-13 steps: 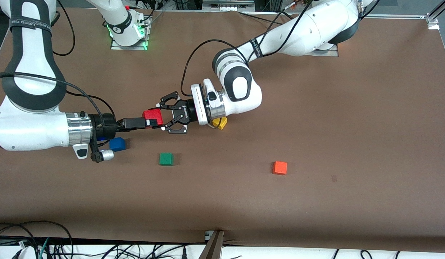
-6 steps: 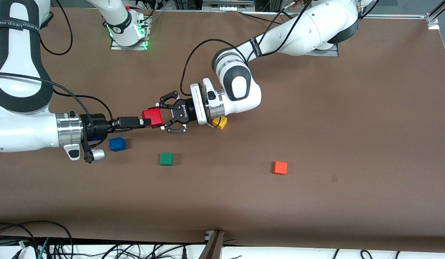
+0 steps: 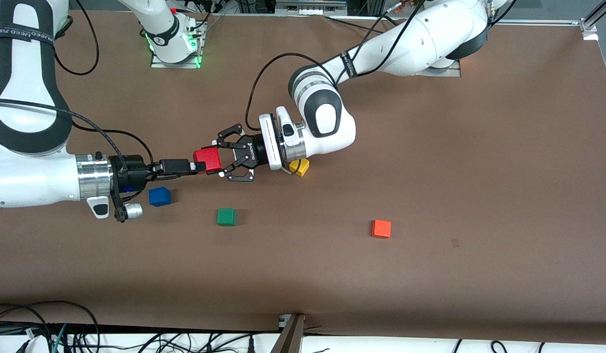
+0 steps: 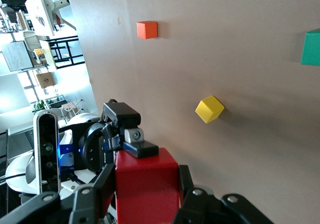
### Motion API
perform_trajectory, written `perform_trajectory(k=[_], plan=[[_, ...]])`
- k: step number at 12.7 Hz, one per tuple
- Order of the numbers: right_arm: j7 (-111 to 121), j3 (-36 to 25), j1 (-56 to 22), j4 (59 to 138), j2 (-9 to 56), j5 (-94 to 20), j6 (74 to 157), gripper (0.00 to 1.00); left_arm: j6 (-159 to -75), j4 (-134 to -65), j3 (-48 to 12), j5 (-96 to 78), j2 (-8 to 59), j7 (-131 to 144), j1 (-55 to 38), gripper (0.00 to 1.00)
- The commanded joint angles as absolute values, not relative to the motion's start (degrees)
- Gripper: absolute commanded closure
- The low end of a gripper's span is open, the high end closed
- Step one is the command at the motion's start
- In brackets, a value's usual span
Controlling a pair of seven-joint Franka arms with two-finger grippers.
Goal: Pass red block to right arm, stack on blue
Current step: 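Open the left gripper and pull it back from the red cube, then move the red cube above the blue cube while the left gripper withdraws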
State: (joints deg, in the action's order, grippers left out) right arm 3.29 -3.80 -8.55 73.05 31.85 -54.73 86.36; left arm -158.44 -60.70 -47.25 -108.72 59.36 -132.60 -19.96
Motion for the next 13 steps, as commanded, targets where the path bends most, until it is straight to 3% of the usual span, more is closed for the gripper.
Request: perform_trajectory(k=[1, 8, 13], plan=[[3.8, -3.3, -8.0, 71.7, 32.5, -55.6, 85.5, 1.0, -159.4, -59.7, -46.4, -112.1, 58.4, -132.9, -20.3, 0.0], [3.9, -4.0, -7.9, 71.5, 32.3, -54.5, 85.5, 1.0, -158.9, -62.7, -45.8, -109.9, 58.0, -133.7, -15.0, 0.0], [5.7, -4.3, -7.7, 71.3, 32.0, -48.0, 85.6, 1.0, -149.9, -78.2, -46.6, -107.8, 51.9, -133.8, -3.7, 0.0]])
